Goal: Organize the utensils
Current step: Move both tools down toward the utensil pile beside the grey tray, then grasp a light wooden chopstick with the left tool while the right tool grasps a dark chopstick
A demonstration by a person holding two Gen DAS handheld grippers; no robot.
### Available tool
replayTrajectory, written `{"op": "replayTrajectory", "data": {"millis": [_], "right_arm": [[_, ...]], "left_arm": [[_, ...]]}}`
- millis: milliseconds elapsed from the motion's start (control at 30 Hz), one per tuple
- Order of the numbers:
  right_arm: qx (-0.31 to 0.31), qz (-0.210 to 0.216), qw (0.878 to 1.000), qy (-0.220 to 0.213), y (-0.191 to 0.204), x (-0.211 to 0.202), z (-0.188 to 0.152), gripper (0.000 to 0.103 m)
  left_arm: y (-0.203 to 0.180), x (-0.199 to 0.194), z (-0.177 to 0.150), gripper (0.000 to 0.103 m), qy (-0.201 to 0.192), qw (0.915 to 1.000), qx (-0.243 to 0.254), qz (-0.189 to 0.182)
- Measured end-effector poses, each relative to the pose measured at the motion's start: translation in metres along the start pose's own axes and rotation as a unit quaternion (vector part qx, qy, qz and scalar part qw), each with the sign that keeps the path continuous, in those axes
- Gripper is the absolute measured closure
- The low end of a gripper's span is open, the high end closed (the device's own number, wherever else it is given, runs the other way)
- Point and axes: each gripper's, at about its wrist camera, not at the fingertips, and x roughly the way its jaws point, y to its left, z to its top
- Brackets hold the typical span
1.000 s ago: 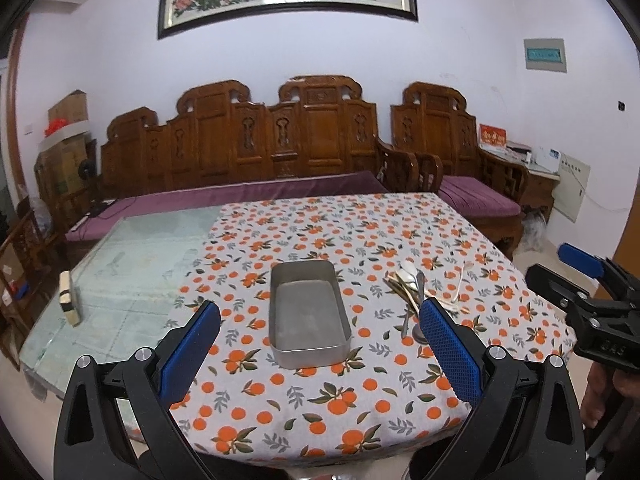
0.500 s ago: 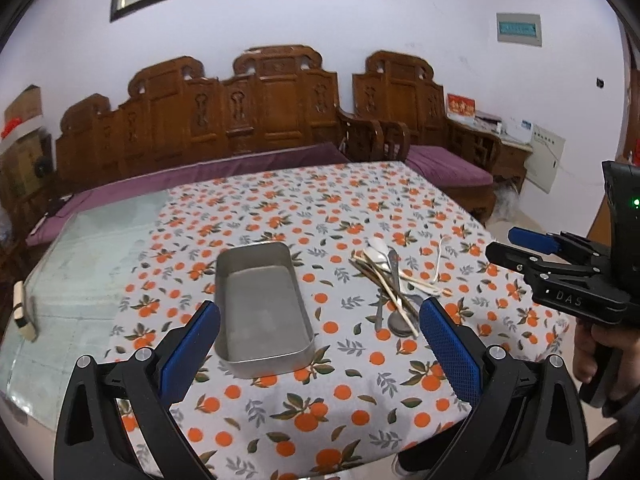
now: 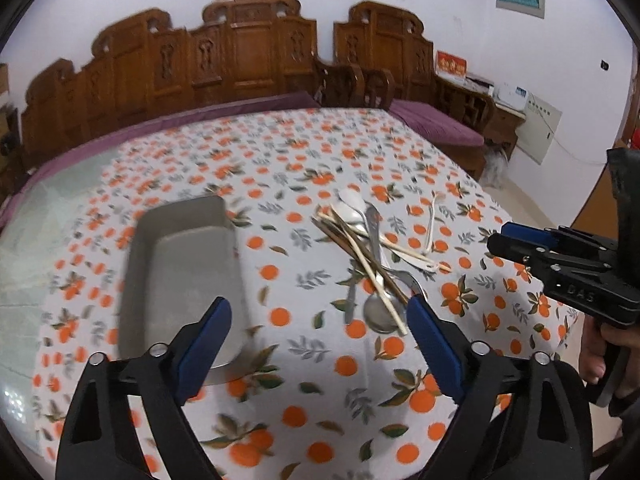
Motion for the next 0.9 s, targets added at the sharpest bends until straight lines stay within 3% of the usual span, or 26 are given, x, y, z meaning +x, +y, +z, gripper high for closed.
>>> {"op": "replayTrajectory", "data": {"millis": [367, 433, 800, 900], "right_arm": [[0.008, -0.001, 1.000, 0.016, -0.008, 0.013, -0.006, 0.067], [0.006, -0.001, 1.000, 0.016, -0.006, 0.013, -0.006, 0.067], [-0.008, -0.001, 1.000, 0.029, 0.002, 0.023, -0.011, 0.067], [-0.010, 0.000, 0.999, 0.032, 0.005, 0.027, -0.012, 0.067]], "left_arm": [[-0.020, 0.082, 0.006, 0.049, 0.053, 0.9970, -0.034, -0.045], [-0.021, 0.093, 0.007, 0.059, 0.061, 0.9960, -0.041, -0.050], [-0.024, 0.129, 0.005, 0.078, 0.098, 0.9909, -0.064, -0.066], [-0.022, 0.129, 0.005, 0.096, 0.101, 0.9900, -0.068, -0.070]]}}
